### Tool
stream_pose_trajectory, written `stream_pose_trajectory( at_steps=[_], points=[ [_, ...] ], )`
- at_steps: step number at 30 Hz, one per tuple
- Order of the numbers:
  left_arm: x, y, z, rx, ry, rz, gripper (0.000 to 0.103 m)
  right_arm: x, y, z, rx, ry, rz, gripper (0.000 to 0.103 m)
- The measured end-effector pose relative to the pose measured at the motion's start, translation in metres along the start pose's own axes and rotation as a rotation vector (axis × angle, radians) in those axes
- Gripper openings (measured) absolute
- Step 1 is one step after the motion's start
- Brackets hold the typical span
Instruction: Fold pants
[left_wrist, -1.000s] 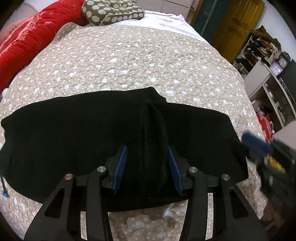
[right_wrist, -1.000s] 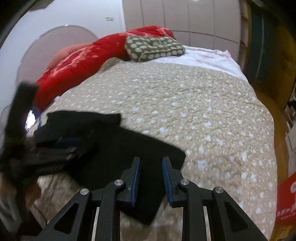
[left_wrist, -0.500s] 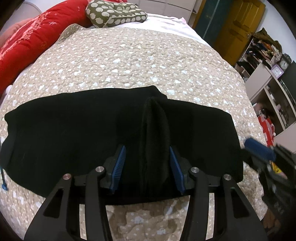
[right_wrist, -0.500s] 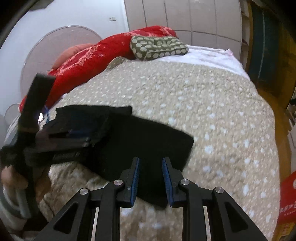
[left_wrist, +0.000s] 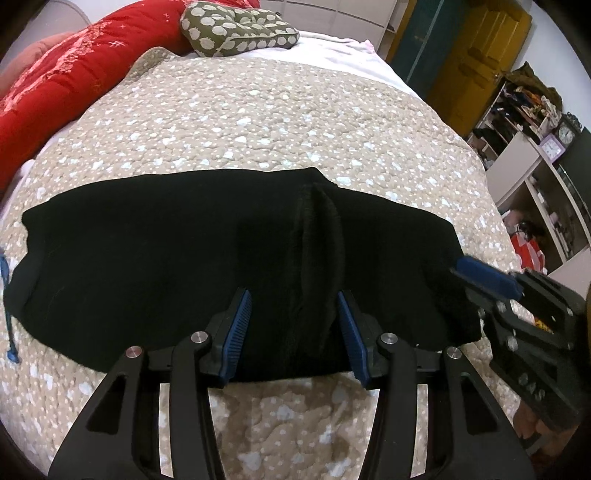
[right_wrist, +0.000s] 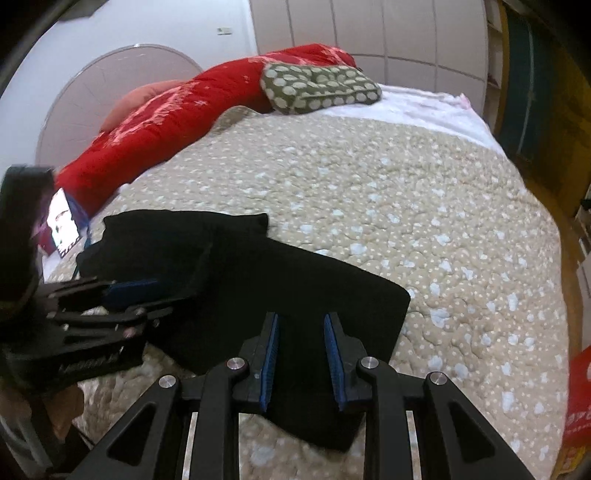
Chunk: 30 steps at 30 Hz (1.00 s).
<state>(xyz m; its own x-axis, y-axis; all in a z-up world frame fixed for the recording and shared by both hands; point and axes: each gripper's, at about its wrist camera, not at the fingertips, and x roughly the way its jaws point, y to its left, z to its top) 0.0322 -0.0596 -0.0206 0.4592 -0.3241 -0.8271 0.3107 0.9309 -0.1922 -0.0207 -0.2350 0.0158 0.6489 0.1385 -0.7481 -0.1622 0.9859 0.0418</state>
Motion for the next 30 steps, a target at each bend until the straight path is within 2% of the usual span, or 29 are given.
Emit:
stream_pose_trajectory(
  at_steps=[5, 7, 13, 17, 18, 19, 21, 24, 30],
  points=[
    [-0.014, 0.008, -0.007, -0.010, -0.033, 0.055, 0.048, 0.002, 0.013, -0.021, -0.025, 0.040, 0.041, 0.025],
    [-0.017, 0.013, -0.009, -0.020, -0.037, 0.080, 0.048, 0.009, 0.016, -0.027, -0.028, 0.054, 0.027, 0.025],
    [-0.028, 0.029, -0.017, -0.055, -0.046, 0.110, 0.048, -0.001, 0.028, -0.007, -0.029, 0.012, 0.056, 0.026],
    [-0.036, 0.039, -0.022, -0.067, -0.057, 0.133, 0.048, 0.009, 0.041, 0.008, -0.044, -0.004, 0.062, 0.027],
    [-0.037, 0.042, -0.023, -0.074, -0.056, 0.136, 0.051, 0.014, 0.043, 0.011, -0.045, -0.001, 0.065, 0.027],
    [-0.039, 0.046, -0.025, -0.085, -0.057, 0.137, 0.059, 0.021, 0.045, 0.013, -0.046, 0.007, 0.067, 0.027],
    [-0.042, 0.051, -0.026, -0.104, -0.069, 0.137, 0.065, 0.040, 0.052, 0.015, -0.044, 0.044, 0.080, 0.027],
    [-0.046, 0.060, -0.028, -0.126, -0.073, 0.142, 0.065, 0.049, 0.060, 0.015, -0.058, 0.051, 0.061, 0.027],
    [-0.050, 0.076, -0.033, -0.169, -0.076, 0.153, 0.065, 0.033, 0.068, 0.019, -0.079, 0.025, 0.081, 0.029]
  ],
)
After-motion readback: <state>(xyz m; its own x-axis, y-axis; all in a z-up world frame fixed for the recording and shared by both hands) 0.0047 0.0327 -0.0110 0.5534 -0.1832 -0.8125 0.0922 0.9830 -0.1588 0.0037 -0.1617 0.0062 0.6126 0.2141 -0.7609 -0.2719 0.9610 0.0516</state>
